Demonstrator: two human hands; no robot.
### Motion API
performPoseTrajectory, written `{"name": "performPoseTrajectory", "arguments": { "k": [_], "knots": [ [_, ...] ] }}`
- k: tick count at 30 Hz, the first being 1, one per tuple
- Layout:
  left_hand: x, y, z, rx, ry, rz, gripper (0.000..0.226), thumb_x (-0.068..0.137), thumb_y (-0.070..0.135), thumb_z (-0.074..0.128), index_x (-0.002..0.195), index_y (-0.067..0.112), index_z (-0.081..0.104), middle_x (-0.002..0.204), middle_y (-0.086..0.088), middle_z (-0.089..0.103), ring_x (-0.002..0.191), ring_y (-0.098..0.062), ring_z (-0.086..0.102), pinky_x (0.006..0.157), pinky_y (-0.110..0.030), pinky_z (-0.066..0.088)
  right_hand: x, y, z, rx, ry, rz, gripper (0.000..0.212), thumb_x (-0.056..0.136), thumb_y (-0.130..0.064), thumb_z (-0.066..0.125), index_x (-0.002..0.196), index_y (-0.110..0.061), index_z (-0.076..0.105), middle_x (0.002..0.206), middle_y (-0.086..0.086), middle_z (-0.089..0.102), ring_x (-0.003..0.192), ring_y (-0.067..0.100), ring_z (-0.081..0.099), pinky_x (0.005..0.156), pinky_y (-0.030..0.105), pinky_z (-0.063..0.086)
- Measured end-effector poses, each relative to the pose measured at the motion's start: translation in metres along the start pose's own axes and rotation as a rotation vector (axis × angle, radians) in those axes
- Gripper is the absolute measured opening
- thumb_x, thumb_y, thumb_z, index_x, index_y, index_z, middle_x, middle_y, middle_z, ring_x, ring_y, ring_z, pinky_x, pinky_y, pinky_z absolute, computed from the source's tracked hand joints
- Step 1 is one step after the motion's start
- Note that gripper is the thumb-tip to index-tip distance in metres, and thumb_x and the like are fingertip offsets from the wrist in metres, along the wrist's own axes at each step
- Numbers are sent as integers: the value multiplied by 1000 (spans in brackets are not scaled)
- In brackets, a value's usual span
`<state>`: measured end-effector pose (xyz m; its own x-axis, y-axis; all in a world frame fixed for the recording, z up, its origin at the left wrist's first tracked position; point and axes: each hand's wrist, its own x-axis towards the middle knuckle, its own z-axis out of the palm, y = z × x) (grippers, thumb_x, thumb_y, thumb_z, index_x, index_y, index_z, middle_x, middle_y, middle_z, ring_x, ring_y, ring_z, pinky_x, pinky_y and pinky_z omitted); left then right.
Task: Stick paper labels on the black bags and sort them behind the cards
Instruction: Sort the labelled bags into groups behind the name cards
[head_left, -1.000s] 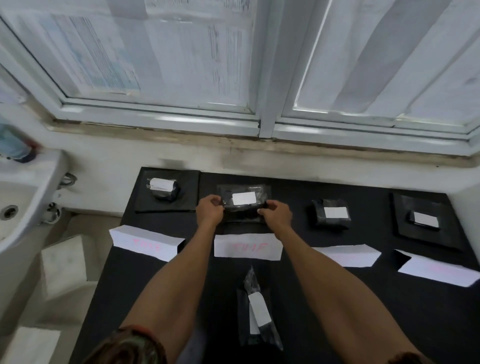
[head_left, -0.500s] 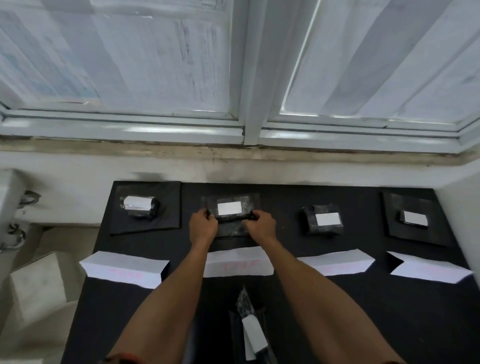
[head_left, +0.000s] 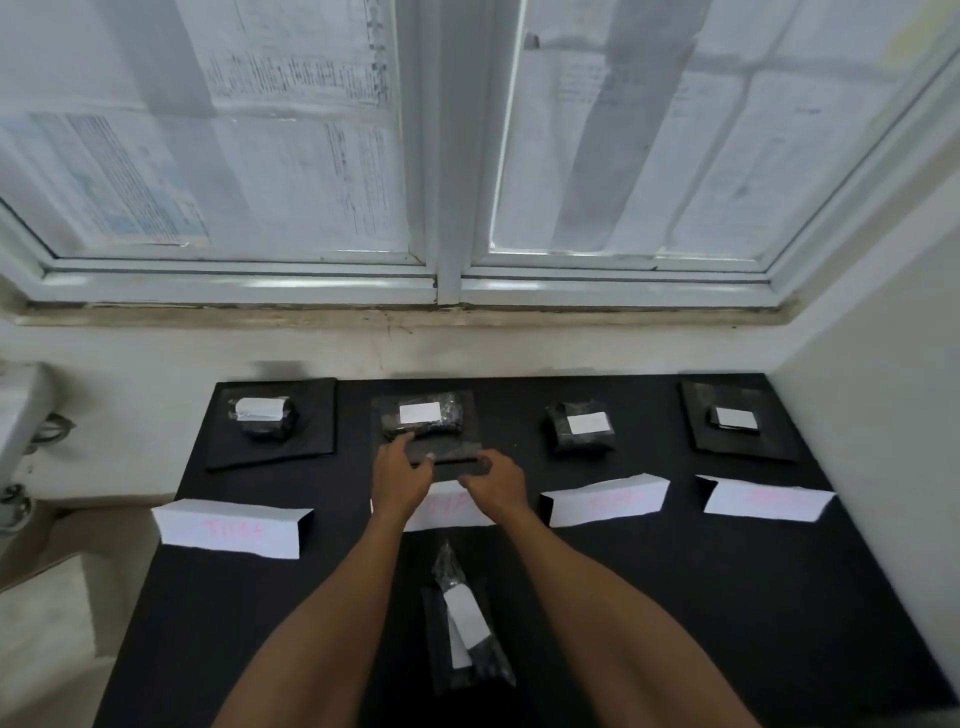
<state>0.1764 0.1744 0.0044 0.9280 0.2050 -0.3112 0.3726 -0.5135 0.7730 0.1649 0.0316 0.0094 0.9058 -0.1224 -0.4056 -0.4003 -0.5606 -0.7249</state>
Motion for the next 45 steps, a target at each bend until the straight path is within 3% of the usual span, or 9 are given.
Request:
{"name": "performPoseTrajectory", "arguments": {
  "k": [15,20,28,32,35,38,41,43,45],
  "knots": [
    [-165,-62,21,75,-226,-9,38,81,9,57,119,11,62,117,-11,65,108,-28,61,89,-34,49,-145,98,26,-160,-103,-22,55,76,-28,72,127,-17,54,124,8,52,114,23,53,96,26,41],
    [-190,-90,16,61,-274,-66,49,77,-1,50,123,11,57,124,-11,62,110,-25,59,92,-29,46,-164,118,50,-168,-141,-4,68,76,-27,74,136,-18,46,128,9,47,118,26,51,96,29,42],
    [-202,-119,2,4,-247,-165,61,82,-1,53,141,9,43,141,-11,49,128,-24,48,105,-29,39,-174,123,54,-162,74,-26,24,83,-9,56,107,-12,59,106,11,66,98,28,62,78,33,49],
    [-201,-115,-1,-158,-205,-187,55,87,7,61,138,18,45,137,-16,52,123,-28,52,102,-39,46,-185,123,45,-65,73,-116,45,82,-9,66,126,-9,57,115,7,67,103,20,63,82,18,46],
    [-200,-100,0,-371,-150,-114,76,84,4,67,147,23,30,147,-11,40,133,-29,42,107,-44,41,-191,115,33,-11,45,-233,47,77,-8,73,123,-10,62,107,-2,67,93,8,61,75,2,42],
    [-198,-85,-7,-51,-8,259,98,73,8,72,151,37,19,159,-4,13,146,-21,17,110,-36,33,-190,106,20,-46,34,-347,43,74,-9,71,116,-11,67,106,-4,68,93,4,60,78,0,42],
    [-192,-74,-11,484,-22,494,84,73,31,70,144,49,29,161,3,4,149,-22,2,114,-52,20,-186,103,5,-24,43,-403,41,69,-11,68,110,-12,70,106,0,71,95,7,65,85,15,50],
    [-189,-67,-13,568,-144,487,63,76,36,70,134,47,47,156,10,23,148,-18,12,116,-53,12,-184,101,-5,-41,3,-440,37,72,-10,67,109,-12,71,103,0,71,91,5,65,81,13,50],
    [-186,-60,-12,499,-225,413,52,72,38,75,121,46,59,135,13,53,133,-14,42,112,-48,29,-184,100,-15,-52,-20,-464,34,75,-10,69,109,-11,70,103,1,69,90,1,63,78,9,48]
  ]
}}
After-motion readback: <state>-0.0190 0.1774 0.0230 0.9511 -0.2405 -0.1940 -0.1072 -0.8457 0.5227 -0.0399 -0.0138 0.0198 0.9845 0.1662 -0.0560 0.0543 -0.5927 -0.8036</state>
